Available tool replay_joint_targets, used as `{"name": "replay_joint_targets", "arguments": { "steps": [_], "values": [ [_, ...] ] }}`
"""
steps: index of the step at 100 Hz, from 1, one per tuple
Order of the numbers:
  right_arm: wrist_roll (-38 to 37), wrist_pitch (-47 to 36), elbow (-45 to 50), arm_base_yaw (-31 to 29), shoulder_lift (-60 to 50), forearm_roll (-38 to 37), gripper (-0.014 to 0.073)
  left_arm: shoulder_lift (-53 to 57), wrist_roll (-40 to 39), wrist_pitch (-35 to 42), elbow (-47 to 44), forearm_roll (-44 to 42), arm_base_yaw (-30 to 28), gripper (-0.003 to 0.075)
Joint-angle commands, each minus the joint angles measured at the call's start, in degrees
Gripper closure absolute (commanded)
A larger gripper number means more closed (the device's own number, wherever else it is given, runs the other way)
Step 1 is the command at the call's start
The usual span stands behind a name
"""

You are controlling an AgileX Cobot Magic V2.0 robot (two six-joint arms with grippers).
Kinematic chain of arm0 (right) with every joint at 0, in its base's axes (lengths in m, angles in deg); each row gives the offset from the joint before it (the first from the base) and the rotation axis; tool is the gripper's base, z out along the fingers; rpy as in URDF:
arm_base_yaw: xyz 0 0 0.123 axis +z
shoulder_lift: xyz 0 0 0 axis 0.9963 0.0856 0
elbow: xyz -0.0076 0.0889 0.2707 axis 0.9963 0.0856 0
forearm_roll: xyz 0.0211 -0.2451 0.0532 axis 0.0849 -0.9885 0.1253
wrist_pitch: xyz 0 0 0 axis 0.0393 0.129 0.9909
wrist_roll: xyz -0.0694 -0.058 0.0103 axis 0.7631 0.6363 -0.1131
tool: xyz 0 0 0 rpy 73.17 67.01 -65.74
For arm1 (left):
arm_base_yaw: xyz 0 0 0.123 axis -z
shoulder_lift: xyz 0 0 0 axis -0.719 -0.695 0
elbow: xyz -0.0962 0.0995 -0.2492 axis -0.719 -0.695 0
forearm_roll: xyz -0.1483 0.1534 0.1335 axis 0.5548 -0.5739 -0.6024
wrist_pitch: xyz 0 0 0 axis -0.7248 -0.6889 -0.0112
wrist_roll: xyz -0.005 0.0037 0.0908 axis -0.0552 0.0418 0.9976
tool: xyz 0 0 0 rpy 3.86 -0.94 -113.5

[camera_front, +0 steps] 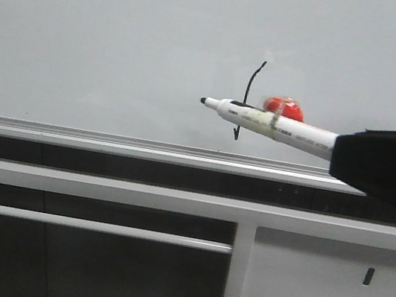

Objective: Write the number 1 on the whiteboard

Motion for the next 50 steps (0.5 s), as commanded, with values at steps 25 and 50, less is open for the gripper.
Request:
{"name": "replay_joint_targets", "arguments": {
  "steps": [25,50],
  "values": [
    [-1.46,23.70,-19.08,1.24,-0.66,-3.67,0.0644,-0.88,5.70,25.93,-3.34,-0.94,0.06,0.0738],
    [-1.46,38.10,-30.00,8.22,-0.39,-3.67,0.0644,-4.36,4.85,38.67,-7.93,-17.34,0.06,0.0738]
  ]
}}
